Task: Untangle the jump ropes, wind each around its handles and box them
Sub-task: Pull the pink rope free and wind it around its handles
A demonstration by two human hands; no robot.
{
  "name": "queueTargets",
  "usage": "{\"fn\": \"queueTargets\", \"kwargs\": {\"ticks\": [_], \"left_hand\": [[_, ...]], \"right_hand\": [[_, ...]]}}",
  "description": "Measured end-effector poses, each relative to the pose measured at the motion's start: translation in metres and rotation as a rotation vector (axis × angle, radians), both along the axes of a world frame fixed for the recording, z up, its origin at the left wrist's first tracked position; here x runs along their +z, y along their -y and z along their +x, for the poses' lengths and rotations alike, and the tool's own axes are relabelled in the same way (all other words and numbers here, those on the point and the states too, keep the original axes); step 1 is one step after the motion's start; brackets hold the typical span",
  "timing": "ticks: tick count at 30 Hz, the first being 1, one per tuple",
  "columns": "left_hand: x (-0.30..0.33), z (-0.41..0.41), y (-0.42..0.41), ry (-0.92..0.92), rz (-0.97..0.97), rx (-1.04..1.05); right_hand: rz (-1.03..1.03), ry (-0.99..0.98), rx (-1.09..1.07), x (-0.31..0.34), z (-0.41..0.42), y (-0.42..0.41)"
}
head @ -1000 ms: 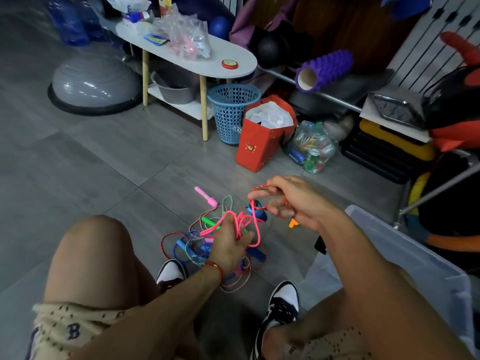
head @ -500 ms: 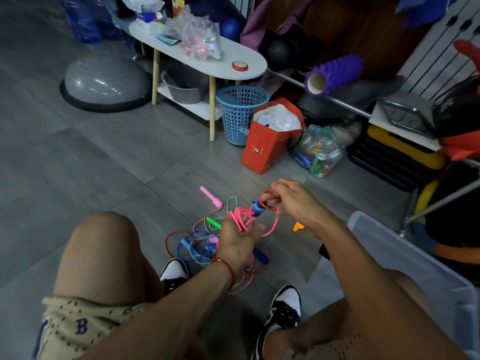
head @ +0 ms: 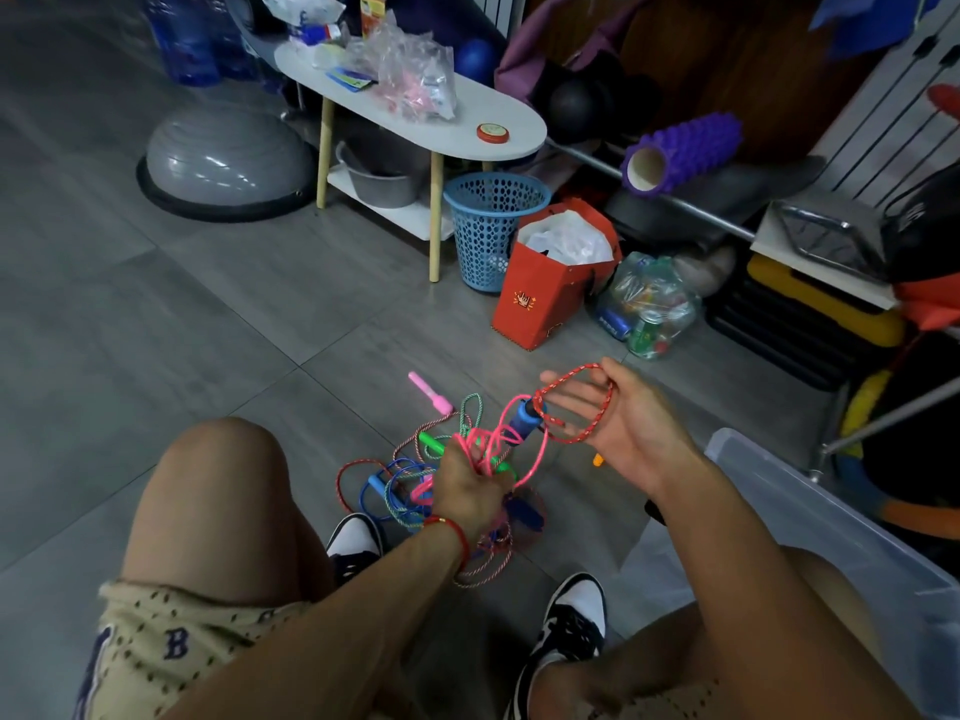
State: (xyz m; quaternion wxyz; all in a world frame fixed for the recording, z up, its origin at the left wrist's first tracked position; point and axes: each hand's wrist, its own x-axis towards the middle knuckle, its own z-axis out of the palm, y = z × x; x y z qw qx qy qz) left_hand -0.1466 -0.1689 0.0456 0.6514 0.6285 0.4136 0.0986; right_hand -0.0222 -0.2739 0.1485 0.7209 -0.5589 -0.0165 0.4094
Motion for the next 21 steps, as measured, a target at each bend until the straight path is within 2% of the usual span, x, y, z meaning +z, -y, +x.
{"fn": "queueTargets", "kwargs": {"ticks": [4, 9, 11, 14, 16, 21], "left_hand": [[-0.03, -0.003, -0.021, -0.213, 0.068, 0.007], [-0.033, -0.007, -0.046, -0.243, 0.134, -0.072], [-0.025, -0.006, -0.056, -0.262, 0.226, -0.122], [0.005, -0.008, -0.063, -0.291, 0.432, -0.215], [0.024, -0.007, -0.065, -0.253, 0.507, -0.26], [0.07, 0.006, -0.073, -0.066, 0.476, -0.328]], "right_hand": [[0.121, 0.003, -0.065, 0.019, 0.01, 0.009], [0.215, -0.016, -0.268, 0.018, 0.032, 0.029], [0.202, 0.016, -0.33, 0.011, 0.037, 0.036], [0.054, 0.121, -0.36, -0.012, 0.047, 0.04], [-0.139, 0.218, -0.323, -0.036, 0.051, 0.036], [-0.636, 0.584, -0.053, -0.077, 0.048, 0.02]]}}
